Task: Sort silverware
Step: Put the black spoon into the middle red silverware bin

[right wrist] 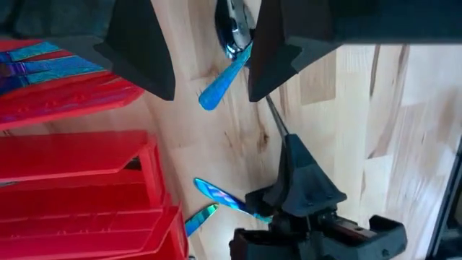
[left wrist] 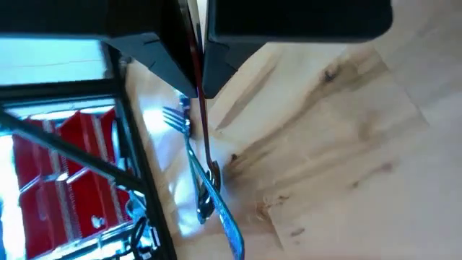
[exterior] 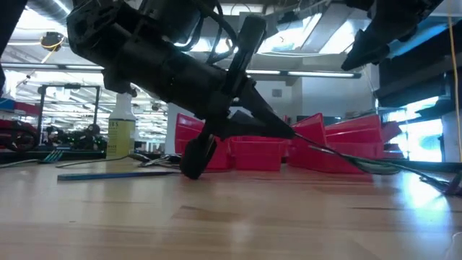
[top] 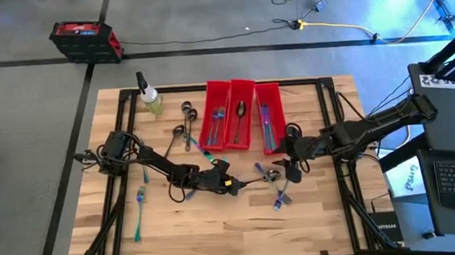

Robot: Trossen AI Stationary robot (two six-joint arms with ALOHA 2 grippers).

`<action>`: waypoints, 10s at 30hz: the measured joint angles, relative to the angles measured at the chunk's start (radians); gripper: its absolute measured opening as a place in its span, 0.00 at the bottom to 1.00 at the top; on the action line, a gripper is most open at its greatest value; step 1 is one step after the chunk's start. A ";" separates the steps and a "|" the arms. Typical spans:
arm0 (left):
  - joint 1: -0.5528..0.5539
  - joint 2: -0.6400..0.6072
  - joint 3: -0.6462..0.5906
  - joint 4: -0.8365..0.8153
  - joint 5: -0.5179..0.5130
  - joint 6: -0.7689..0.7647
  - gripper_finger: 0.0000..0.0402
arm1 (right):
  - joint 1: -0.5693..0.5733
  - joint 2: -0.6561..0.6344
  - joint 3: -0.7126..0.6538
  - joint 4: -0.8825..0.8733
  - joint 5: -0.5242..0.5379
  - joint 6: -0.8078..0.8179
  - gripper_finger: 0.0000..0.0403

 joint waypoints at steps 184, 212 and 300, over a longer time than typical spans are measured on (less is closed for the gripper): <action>0.277 0.020 0.578 -1.001 -0.290 -0.908 0.01 | 0.000 0.002 0.000 -0.015 -0.254 0.051 0.41; 0.280 0.019 0.578 -1.051 -0.317 -0.924 0.01 | 0.000 0.002 0.000 -0.015 -0.262 0.052 0.41; 0.298 0.026 0.578 -0.983 -0.318 -0.858 0.29 | 0.000 0.001 0.000 -0.015 -0.263 0.045 0.41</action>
